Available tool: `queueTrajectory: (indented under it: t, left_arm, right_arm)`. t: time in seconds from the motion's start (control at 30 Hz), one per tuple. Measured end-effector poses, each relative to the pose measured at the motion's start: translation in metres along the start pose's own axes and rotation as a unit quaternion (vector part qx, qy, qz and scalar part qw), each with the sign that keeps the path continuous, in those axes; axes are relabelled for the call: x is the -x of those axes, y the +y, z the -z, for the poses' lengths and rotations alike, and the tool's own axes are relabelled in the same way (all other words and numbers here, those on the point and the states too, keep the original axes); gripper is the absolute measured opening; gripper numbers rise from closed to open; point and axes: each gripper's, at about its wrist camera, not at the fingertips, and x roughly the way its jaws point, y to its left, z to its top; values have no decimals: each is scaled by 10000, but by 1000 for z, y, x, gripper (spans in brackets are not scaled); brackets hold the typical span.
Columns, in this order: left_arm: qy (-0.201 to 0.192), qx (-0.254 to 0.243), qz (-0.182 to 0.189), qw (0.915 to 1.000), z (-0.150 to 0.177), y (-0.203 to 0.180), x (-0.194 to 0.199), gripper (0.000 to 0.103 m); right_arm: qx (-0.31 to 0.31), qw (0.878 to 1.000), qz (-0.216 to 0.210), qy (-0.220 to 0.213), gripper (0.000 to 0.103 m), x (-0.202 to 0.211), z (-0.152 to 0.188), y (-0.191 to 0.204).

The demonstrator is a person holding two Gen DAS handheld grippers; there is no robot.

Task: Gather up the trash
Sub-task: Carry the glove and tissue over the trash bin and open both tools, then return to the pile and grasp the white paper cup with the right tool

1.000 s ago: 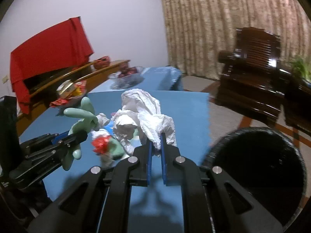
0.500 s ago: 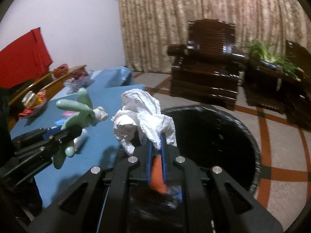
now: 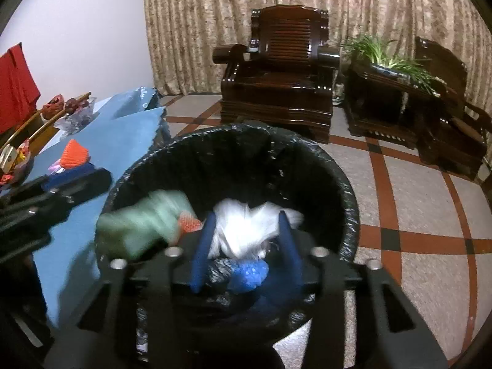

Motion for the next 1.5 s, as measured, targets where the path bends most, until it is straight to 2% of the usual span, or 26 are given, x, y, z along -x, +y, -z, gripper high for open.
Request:
queueTrajectory:
  t: [0.03,0.17,0.3,0.47,0.57,0.73,0.87,1.07,1.23,1.3,1.4,1.5]
  left_arm:
    - [-18,-4,-39,10000,0,2,3,64]
    - [-150,50,-254,9996,1,16,22,73]
    - [-346,58,-587,9977,6,32,48,84]
    - [-496,185,-1065,9929,18,59,89,89]
    - [-539,332,-1443,9875,30,81,115,89]
    - [-589,638,-2124,9733,50,125,154,89]
    - [-601,840,-2485,9631,63,156,172,89]
    - [-526,1044,-2736,9547,80,184,180,88]
    - [-434,1120,-2814,9520,87,198,175,88]
    - [-404,1163,-2837,9510,91,204,174,87]
    - [-363,1198,-2860,9500,95,213,171,85]
    - [-338,1258,-2875,9489,98,220,167,84]
  right_arm:
    - [-9,10000,34,-29,63,1,2,-1]
    - [-63,9996,42,-257,93,13,-1,4]
    - [2,9989,-191,-419,95,23,-12,20]
    - [221,9960,-670,-544,96,33,-23,61]
    - [423,9931,-949,-536,96,31,-28,90]
    - [720,9866,-1386,-472,96,25,-33,141]
    - [1015,9791,-1705,-449,96,18,-36,181]
    - [1343,9712,-1935,-350,96,-1,-38,229]
    - [1406,9700,-1976,-175,95,-24,-36,248]
    - [1425,9697,-1985,-77,94,-36,-34,256]
    - [1458,9687,-2007,78,86,-52,-30,266]
    - [1487,9682,-2005,171,85,-64,-26,272]
